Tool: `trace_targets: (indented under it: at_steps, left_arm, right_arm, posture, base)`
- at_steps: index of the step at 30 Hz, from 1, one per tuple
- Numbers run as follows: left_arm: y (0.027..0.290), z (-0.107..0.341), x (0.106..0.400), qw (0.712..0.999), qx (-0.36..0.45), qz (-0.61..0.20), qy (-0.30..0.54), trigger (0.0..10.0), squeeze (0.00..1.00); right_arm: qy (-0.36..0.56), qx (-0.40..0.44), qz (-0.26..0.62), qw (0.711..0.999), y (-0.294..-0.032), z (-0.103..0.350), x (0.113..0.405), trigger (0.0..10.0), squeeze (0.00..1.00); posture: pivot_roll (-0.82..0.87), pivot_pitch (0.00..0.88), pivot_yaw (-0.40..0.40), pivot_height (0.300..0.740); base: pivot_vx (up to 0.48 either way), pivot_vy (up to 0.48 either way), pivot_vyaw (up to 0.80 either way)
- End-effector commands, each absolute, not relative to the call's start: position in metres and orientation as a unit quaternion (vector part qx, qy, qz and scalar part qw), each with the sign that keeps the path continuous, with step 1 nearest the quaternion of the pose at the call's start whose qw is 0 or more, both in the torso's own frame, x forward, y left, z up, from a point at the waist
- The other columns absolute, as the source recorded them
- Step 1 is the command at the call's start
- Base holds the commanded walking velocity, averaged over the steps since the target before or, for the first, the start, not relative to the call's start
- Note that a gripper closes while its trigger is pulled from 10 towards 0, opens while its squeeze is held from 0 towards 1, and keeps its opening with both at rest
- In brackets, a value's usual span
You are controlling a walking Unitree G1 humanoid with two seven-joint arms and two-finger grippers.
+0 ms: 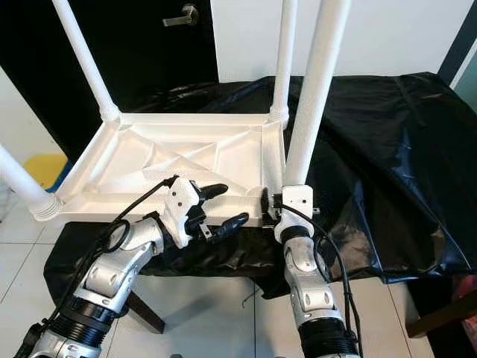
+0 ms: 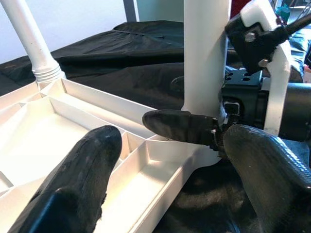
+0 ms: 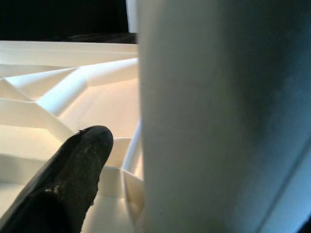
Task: Building children table
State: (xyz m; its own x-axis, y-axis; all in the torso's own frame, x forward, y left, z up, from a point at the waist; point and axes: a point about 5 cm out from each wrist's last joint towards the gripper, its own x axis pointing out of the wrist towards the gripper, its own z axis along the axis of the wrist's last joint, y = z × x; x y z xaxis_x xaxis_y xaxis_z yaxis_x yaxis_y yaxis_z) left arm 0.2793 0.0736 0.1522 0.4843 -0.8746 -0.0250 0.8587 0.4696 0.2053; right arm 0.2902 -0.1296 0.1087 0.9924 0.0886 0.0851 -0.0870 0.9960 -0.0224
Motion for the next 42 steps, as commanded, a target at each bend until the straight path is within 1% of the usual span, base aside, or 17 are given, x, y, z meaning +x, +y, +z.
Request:
trace_targets:
  at_steps: [1, 2, 5, 6, 9, 10, 14, 16, 18, 20, 24, 25, 26, 31, 35, 42]
  left_arm:
    - [0.075, 0.153, 0.279, 0.858, 0.093, -0.504, -0.039, 10.0, 0.00]
    - [0.075, 0.151, 0.278, 0.856, 0.096, -0.506, -0.035, 10.0, 0.00]
    - [0.075, 0.150, 0.278, 0.856, 0.095, -0.507, -0.034, 10.0, 0.00]
    - [0.074, 0.151, 0.278, 0.856, 0.093, -0.507, -0.035, 10.0, 0.00]
    - [0.073, 0.152, 0.279, 0.855, 0.093, -0.508, -0.038, 10.0, 0.00]
    - [0.073, 0.152, 0.279, 0.855, 0.093, -0.508, -0.038, 10.0, 0.00]
    - [0.073, 0.152, 0.282, 0.854, 0.094, -0.510, -0.039, 10.0, 0.00]
    - [0.073, 0.152, 0.282, 0.854, 0.094, -0.510, -0.039, 10.0, 0.00]
    - [0.072, 0.152, 0.282, 0.853, 0.093, -0.513, -0.038, 10.0, 0.00]
    - [0.070, 0.149, 0.280, 0.844, 0.094, -0.528, -0.029, 10.0, 0.00]
    - [0.069, 0.147, 0.277, 0.834, 0.093, -0.543, -0.018, 10.0, 0.00]
    - [0.069, 0.144, 0.273, 0.825, 0.097, -0.557, -0.010, 10.0, 0.00]
    - [0.069, 0.142, 0.270, 0.818, 0.101, -0.566, -0.005, 10.0, 0.00]
    - [0.067, 0.137, 0.263, 0.805, 0.109, -0.583, 0.007, 10.0, 0.00]
    - [0.066, 0.135, 0.261, 0.804, 0.114, -0.584, 0.009, 10.0, 0.00]
    - [0.070, 0.136, 0.267, 0.812, 0.123, -0.571, 0.009, 10.0, 0.00]
  right_arm:
    - [-0.056, -0.003, 0.057, 0.997, -0.128, 0.112, 0.289, 10.0, 1.00]
    - [-0.064, 0.000, 0.081, 0.995, -0.136, 0.114, 0.286, 10.0, 1.00]
    - [-0.063, 0.001, 0.098, 0.993, -0.141, 0.113, 0.284, 10.0, 1.00]
    - [-0.062, 0.000, 0.114, 0.992, -0.144, 0.113, 0.283, 10.0, 0.00]
    - [-0.065, -0.009, 0.149, 0.987, -0.151, 0.113, 0.281, 10.0, 0.00]
    - [-0.065, -0.009, 0.149, 0.987, -0.151, 0.113, 0.281, 10.0, 0.00]
    - [-0.057, -0.025, 0.224, 0.973, -0.161, 0.116, 0.286, 10.0, 0.00]
    - [-0.057, -0.025, 0.224, 0.973, -0.161, 0.116, 0.286, 10.0, 0.00]
    - [-0.052, -0.036, 0.252, 0.966, -0.162, 0.117, 0.291, 10.0, 0.00]
    - [-0.043, -0.044, 0.287, 0.956, -0.159, 0.118, 0.299, 10.0, 0.00]
    - [-0.037, -0.046, 0.302, 0.951, -0.157, 0.118, 0.303, 10.0, 0.00]
    - [-0.034, -0.051, 0.310, 0.949, -0.157, 0.118, 0.305, 0.0, 0.00]
    - [-0.033, -0.054, 0.316, 0.947, -0.156, 0.117, 0.306, 0.0, 0.00]
    - [-0.025, -0.060, 0.330, 0.942, -0.156, 0.114, 0.309, 0.0, 0.00]
    - [-0.022, -0.061, 0.329, 0.942, -0.157, 0.113, 0.310, 0.0, 0.00]
    - [-0.017, -0.062, 0.325, 0.944, -0.157, 0.110, 0.313, 0.0, 0.00]
  posture:
    - [-0.09, 0.004, 0.032, 0.740]
    - [-0.09, 0.005, 0.033, 0.740]
    - [-0.09, 0.005, 0.034, 0.740]
    - [-0.09, 0.002, 0.035, 0.740]
    - [-0.10, 0.001, 0.037, 0.740]
    - [-0.10, 0.001, 0.037, 0.740]
    - [-0.11, 0.000, 0.044, 0.740]
    - [-0.11, 0.000, 0.044, 0.740]
    - [-0.11, 0.000, 0.044, 0.740]
    - [-0.10, 0.000, 0.035, 0.740]
    - [-0.10, 0.000, 0.033, 0.740]
    - [-0.08, 0.000, 0.019, 0.740]
    - [-0.08, 0.000, 0.019, 0.740]
    - [-0.07, 0.000, 0.002, 0.740]
    - [-0.07, 0.000, 0.001, 0.740]
    - [-0.07, 0.000, -0.014, 0.740]
  base:
    - [0.000, 0.000, 0.00]
    - [0.000, 0.000, 0.00]
    - [0.000, 0.000, 0.00]
    - [0.000, 0.000, 0.00]
    - [0.000, 0.000, 0.00]
    - [0.000, 0.000, 0.00]
    - [0.000, 0.000, 0.00]
    - [0.000, 0.000, 0.00]
    - [0.000, 0.000, 0.00]
    - [0.000, 0.000, 0.00]
    - [0.000, 0.000, 0.00]
    - [0.000, 0.000, 0.00]
    - [0.000, 0.000, 0.00]
    - [0.000, 0.000, 0.00]
    - [0.000, 0.000, 0.00]
    - [0.000, 0.000, 0.00]
